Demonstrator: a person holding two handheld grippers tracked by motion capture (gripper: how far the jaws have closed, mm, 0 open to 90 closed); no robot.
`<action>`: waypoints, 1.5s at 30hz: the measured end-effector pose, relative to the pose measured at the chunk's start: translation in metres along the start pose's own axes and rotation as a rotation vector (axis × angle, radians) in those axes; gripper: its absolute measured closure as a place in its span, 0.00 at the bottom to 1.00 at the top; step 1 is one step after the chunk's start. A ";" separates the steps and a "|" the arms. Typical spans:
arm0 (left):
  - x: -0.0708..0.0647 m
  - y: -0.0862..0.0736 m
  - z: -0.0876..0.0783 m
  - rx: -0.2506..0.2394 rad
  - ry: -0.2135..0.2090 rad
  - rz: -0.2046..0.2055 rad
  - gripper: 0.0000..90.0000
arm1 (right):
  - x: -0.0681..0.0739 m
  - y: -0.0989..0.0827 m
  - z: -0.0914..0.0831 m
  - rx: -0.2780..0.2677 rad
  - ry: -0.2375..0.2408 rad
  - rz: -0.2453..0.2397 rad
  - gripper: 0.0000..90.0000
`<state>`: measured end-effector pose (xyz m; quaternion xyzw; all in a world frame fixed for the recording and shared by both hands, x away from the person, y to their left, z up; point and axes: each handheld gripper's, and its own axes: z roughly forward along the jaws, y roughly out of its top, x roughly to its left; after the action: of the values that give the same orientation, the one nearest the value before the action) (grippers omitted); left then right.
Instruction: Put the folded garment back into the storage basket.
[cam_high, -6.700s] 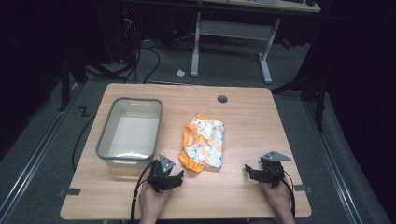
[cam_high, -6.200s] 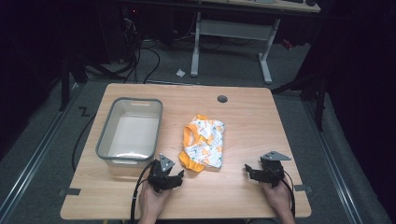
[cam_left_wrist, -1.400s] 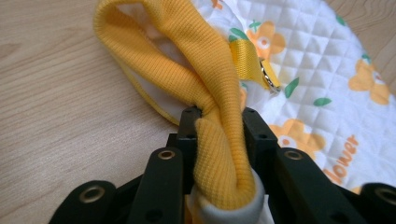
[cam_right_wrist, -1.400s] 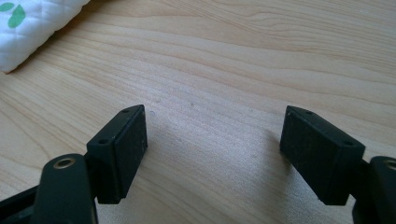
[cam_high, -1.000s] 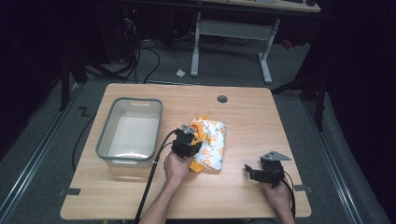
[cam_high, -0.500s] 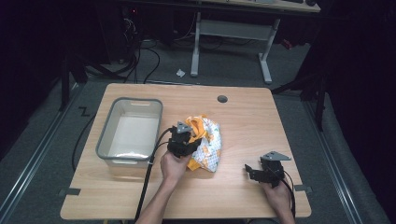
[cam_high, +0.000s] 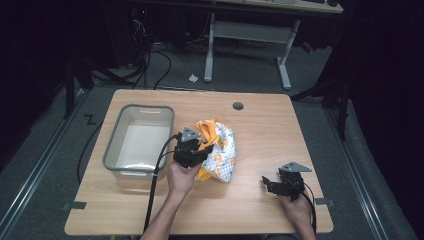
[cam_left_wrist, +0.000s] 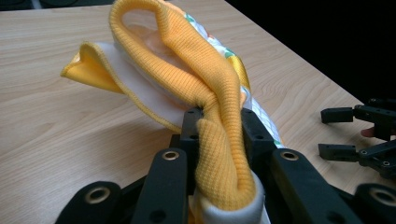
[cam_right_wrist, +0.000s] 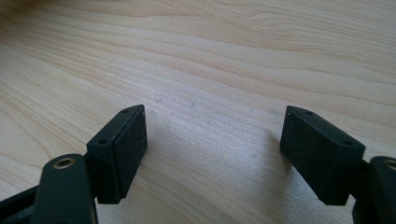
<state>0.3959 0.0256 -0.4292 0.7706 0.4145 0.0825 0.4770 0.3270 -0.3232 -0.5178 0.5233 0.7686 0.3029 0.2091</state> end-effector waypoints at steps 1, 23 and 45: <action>0.000 0.000 -0.002 -0.003 0.000 -0.001 0.83 | 0.000 0.000 0.000 0.001 -0.001 0.002 0.26; 0.014 0.014 -0.048 -0.074 0.003 -0.026 0.83 | 0.000 0.000 0.000 0.002 0.000 0.000 0.26; 0.045 0.021 -0.095 -0.132 0.061 -0.044 0.83 | 0.000 0.000 0.000 0.001 -0.001 -0.001 0.26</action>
<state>0.3867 0.1167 -0.3740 0.7253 0.4396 0.1226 0.5154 0.3269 -0.3233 -0.5178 0.5231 0.7689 0.3023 0.2092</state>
